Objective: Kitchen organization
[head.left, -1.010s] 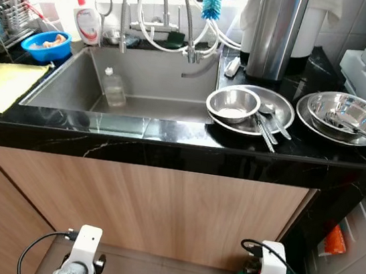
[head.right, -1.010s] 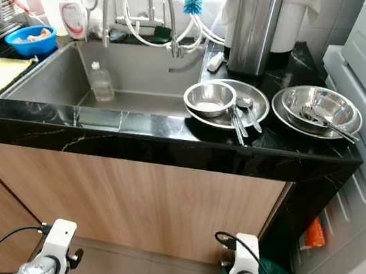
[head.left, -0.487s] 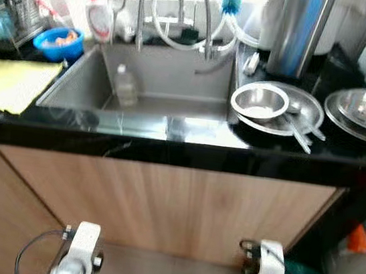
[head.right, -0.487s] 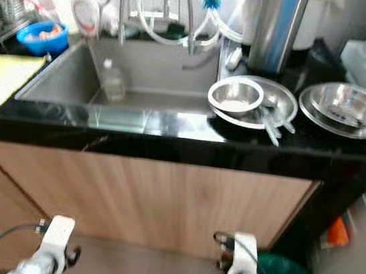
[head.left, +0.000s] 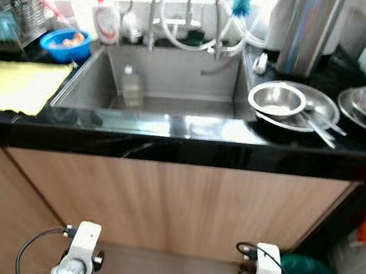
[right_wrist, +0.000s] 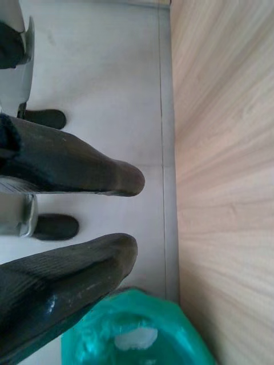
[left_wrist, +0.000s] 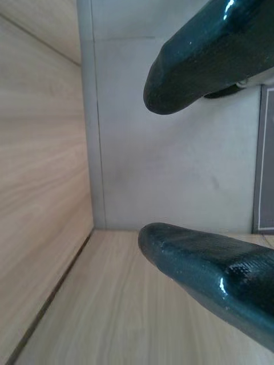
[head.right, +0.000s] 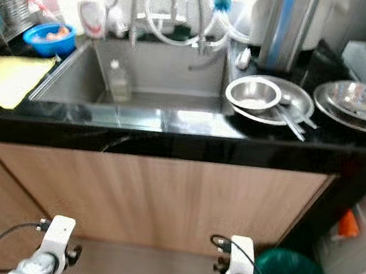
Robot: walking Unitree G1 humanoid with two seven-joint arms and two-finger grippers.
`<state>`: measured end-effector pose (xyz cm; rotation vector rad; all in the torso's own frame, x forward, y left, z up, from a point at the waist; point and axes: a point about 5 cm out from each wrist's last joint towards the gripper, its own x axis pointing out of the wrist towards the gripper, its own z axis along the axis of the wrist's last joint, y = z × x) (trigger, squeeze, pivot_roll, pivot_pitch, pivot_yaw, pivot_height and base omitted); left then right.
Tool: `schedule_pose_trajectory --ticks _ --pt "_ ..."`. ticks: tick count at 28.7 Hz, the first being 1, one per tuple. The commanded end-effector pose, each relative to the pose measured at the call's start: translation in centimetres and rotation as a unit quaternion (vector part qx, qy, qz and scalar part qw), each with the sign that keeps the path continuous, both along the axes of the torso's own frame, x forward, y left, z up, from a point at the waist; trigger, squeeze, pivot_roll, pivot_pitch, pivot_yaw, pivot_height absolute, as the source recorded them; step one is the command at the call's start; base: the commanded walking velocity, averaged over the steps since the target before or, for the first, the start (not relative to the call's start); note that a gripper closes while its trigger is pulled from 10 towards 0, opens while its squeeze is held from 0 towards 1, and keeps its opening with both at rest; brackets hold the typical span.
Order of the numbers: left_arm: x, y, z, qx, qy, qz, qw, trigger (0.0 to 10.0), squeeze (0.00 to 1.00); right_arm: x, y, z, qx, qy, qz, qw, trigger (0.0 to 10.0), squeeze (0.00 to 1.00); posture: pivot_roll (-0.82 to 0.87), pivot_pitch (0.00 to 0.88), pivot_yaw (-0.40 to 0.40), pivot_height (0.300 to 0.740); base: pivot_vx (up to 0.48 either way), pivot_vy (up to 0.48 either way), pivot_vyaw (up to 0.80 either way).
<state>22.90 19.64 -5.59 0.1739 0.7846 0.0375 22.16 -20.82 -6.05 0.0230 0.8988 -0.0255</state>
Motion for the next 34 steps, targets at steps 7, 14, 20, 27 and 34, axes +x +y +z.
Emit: schedule_pose_trajectory --ticks 7,14,20,27,34 --pt "0.46 0.05 0.35 0.002 -0.012 -0.004 1.0 10.0 0.0 -0.03 -0.4 0.04 -0.013 0.009 0.007 1.0 10.0 0.0 -0.17 0.0 0.132 0.74 0.0 0.0 0.0" --pt "-0.17 0.1 -0.08 0.008 0.003 -0.016 1.0 10.0 0.0 -0.06 -0.4 0.01 -0.013 0.01 0.009 1.0 10.0 0.0 -0.16 0.0 0.133 0.74 0.125 0.0 0.0" --pt "-0.13 -0.03 -0.09 0.008 0.008 -0.027 1.0 10.0 0.0 -0.15 -0.47 -0.07 -0.029 0.023 0.017 0.999 10.0 0.0 -0.17 0.0 0.138 0.74 0.306 0.0 0.0" --pt "0.2 0.03 0.16 0.037 -0.001 -0.041 0.998 10.0 0.0 -0.12 -0.46 -0.06 -0.033 0.026 0.015 0.999 10.0 0.0 -0.17 0.0 0.142 0.74 0.261 0.0 0.0" --pt "0.36 0.14 0.33 0.033 -0.009 -0.038 0.999 10.0 0.0 -0.04 -0.42 -0.02 -0.034 0.025 0.015 0.999 10.0 0.0 -0.16 0.0 0.141 0.74 0.0 0.0 0.0"
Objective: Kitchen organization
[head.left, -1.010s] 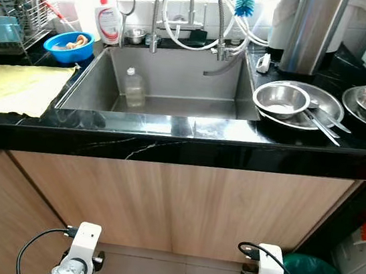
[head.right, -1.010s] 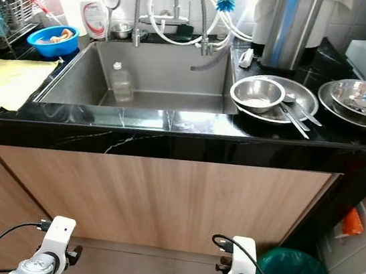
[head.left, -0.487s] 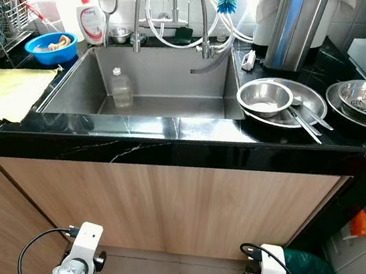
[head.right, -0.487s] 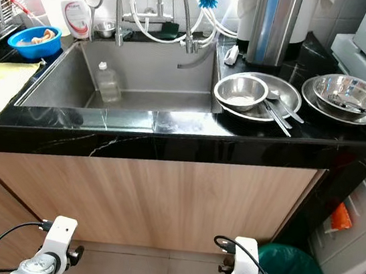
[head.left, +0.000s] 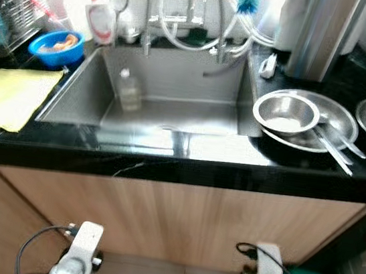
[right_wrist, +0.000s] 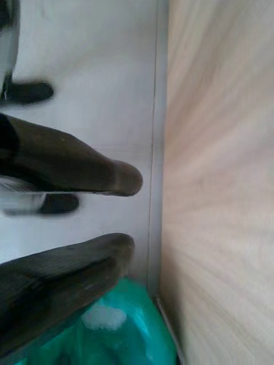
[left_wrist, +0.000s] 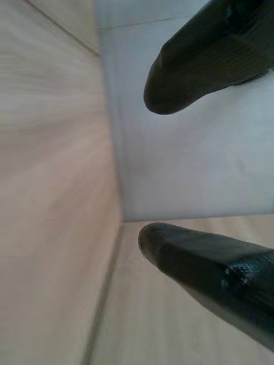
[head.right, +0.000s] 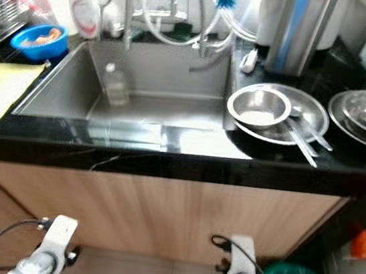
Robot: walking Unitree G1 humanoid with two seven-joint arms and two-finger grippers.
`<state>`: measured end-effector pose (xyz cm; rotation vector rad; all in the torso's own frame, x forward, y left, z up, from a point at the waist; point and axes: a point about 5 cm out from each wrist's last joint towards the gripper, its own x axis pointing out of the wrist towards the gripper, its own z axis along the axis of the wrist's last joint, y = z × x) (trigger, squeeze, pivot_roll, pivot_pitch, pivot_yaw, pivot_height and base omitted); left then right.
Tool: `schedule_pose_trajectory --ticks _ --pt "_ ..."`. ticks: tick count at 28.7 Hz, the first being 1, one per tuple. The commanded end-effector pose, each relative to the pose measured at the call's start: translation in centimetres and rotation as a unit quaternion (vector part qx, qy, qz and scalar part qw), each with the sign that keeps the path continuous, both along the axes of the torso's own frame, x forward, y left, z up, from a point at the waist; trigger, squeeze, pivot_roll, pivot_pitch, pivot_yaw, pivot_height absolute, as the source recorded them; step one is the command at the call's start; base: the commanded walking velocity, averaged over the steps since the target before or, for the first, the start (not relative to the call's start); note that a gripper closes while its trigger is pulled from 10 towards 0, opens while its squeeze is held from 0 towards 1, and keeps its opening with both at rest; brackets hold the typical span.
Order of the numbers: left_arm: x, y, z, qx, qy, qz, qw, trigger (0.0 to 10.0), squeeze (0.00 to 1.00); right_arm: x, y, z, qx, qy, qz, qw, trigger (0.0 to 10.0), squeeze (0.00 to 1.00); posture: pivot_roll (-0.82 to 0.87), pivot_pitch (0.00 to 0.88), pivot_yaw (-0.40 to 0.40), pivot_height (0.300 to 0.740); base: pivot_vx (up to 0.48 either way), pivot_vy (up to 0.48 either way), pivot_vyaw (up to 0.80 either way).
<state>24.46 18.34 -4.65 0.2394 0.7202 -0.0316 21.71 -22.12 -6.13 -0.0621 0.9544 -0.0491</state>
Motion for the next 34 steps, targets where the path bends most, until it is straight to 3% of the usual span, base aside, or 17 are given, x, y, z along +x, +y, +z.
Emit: schedule_pose_trajectory --ticks 1,13,19,34 --pt "-1.24 1.46 -0.65 0.018 0.019 0.007 1.0 10.0 0.0 0.42 0.9 0.06 0.007 -0.003 0.007 1.0 10.0 0.0 -0.16 0.0 0.14 0.74 0.0 0.0 0.0" --pt "-1.58 1.67 -0.82 0.018 0.023 0.008 1.0 10.0 0.0 0.45 1.0 0.05 0.009 -0.002 0.008 1.0 10.0 0.0 -0.16 0.0 0.141 0.74 0.0 0.0 0.0" --pt "-1.6 1.64 -0.84 0.016 0.023 0.007 1.0 10.0 0.0 0.07 0.98 -0.21 0.038 -0.009 -0.073 0.997 10.0 0.0 -0.16 0.0 0.143 0.74 0.0 0.0 0.0" --pt "-1.24 1.34 -0.67 0.009 0.02 0.007 1.0 10.0 0.0 -0.05 0.69 -0.24 0.03 -0.017 -0.123 0.992 10.0 0.0 -0.16 0.0 0.137 0.74 0.0 0.0 -0.6"
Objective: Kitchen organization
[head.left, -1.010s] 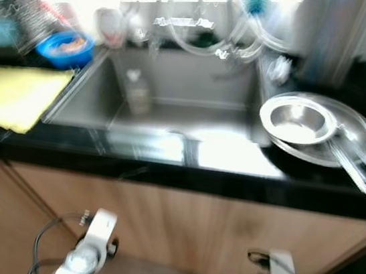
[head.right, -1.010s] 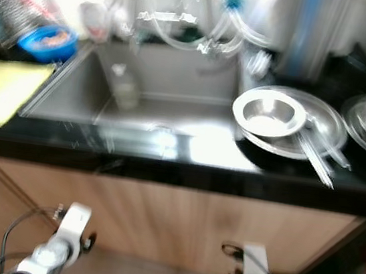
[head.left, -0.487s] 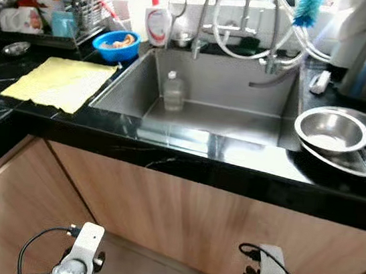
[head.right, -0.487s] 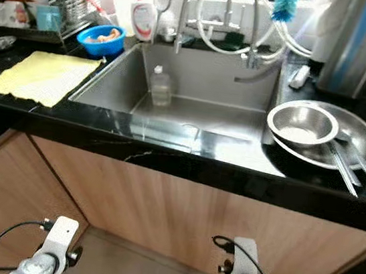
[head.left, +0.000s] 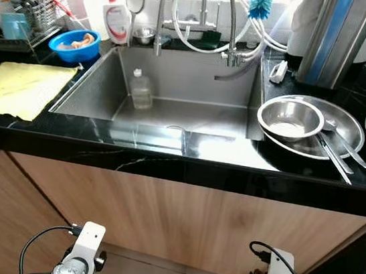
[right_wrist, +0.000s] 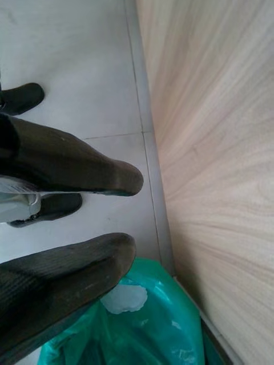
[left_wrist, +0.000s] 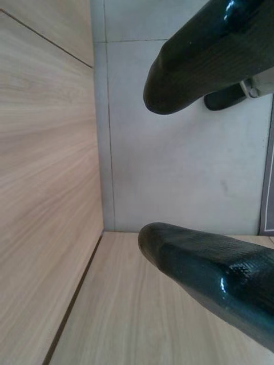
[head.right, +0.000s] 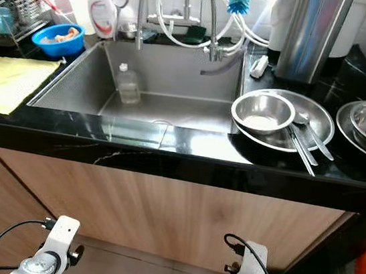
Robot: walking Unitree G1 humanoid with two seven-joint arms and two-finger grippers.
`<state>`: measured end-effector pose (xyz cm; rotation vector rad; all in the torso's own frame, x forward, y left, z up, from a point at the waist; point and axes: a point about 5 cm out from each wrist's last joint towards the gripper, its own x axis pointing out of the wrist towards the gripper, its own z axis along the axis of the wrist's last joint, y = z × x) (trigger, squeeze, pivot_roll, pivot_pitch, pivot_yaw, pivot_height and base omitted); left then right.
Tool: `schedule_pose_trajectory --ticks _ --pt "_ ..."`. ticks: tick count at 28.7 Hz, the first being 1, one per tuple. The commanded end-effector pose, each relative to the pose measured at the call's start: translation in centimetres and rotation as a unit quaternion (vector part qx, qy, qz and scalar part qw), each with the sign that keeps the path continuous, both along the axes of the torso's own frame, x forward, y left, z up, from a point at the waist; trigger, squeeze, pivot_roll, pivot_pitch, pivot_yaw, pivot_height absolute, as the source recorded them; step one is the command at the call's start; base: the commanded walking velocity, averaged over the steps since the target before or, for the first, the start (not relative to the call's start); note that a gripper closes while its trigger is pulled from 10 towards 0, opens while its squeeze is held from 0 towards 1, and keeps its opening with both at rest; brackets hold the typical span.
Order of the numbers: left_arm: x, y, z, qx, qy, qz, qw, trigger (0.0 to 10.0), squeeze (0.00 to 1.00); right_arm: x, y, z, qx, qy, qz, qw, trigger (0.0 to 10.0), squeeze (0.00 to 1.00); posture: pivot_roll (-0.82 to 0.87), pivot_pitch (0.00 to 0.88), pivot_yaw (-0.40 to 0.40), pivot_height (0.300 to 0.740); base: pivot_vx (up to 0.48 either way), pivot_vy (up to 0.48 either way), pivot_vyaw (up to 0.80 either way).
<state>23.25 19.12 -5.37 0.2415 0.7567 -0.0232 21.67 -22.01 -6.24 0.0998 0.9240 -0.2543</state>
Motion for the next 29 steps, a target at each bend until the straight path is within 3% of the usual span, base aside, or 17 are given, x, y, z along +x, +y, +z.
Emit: schedule_pose_trajectory --ticks 1,29 --pt "-0.01 0.57 0.06 0.006 0.003 0.003 1.0 10.0 0.0 0.0 0.57 -0.12 0.005 0.0 0.0 1.0 10.0 0.0 -0.16 0.0 0.137 0.74 0.0 0.0 -0.6" --pt "-0.48 0.55 -0.27 0.007 0.012 0.004 1.0 10.0 0.0 0.2 0.6 0.01 0.006 -0.012 -0.008 1.0 10.0 0.0 -0.16 0.0 0.135 0.74 0.0 0.16 -0.6"
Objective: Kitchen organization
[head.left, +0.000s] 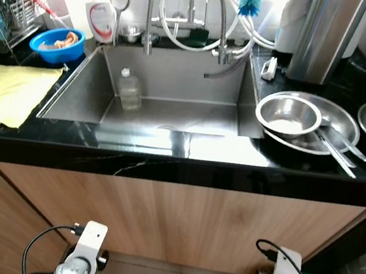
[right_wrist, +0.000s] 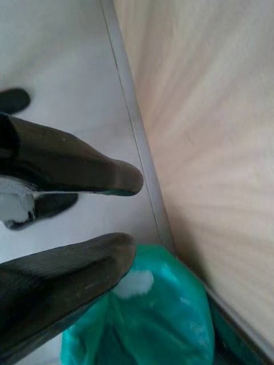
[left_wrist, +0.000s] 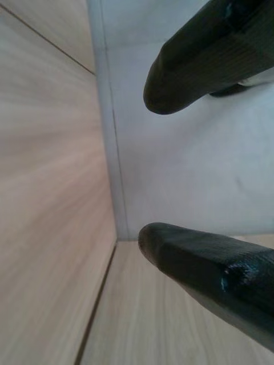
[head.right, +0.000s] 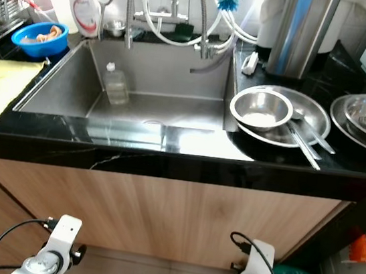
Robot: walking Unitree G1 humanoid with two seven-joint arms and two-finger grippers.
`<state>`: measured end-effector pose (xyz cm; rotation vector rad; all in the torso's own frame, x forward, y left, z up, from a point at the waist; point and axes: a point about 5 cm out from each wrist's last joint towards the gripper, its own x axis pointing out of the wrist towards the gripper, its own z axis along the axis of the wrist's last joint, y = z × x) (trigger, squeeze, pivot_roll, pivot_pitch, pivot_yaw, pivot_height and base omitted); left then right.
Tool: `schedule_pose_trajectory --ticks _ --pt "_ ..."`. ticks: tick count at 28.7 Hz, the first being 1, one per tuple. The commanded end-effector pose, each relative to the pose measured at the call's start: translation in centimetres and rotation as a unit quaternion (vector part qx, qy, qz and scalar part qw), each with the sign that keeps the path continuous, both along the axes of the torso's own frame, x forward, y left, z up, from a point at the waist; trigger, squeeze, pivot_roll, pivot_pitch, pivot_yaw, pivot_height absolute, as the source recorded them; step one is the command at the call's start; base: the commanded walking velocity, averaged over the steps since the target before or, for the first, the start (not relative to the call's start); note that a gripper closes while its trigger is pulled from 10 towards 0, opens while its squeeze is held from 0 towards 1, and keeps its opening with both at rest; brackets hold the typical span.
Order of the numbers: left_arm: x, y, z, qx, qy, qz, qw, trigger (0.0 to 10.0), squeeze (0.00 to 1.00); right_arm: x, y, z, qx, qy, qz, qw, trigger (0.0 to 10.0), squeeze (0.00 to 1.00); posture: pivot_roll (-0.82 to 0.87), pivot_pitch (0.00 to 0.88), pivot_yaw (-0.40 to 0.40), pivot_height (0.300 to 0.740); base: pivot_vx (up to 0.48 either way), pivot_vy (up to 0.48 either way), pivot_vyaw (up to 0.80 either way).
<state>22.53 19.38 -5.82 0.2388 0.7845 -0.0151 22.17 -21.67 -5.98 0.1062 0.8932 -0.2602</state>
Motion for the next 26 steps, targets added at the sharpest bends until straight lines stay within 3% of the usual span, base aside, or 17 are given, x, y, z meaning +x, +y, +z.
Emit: schedule_pose_trajectory --ticks 1,5,20,26 --pt "0.2 0.3 0.2 0.007 -0.001 -0.002 1.0 10.0 0.0 -0.3 0.3 -0.2 0.007 0.004 -0.004 1.0 10.0 0.0 -0.16 0.0 0.135 0.74 0.0 0.0 -0.6" --pt "0.2 0.2 0.2 0.006 0.0 -0.003 1.0 10.0 0.0 -0.3 0.2 -0.2 0.007 0.001 -0.005 1.0 10.0 0.0 -0.16 0.0 0.132 0.74 0.0 0.0 -0.62" --pt "0.1 0.2 0.1 0.006 0.001 0.0 1.0 10.0 0.0 0.0 0.3 0.0 0.013 -0.016 0.009 1.0 10.0 0.0 -0.15 0.0 0.128 0.74 0.0 0.0 0.0" --pt "0.0 0.0 0.0 0.005 0.003 -0.007 1.0 10.0 0.0 0.7 0.4 0.6 -0.017 -0.042 0.092 0.995 10.0 0.0 -0.2 0.0 0.125 0.74 0.0 0.0 0.0"
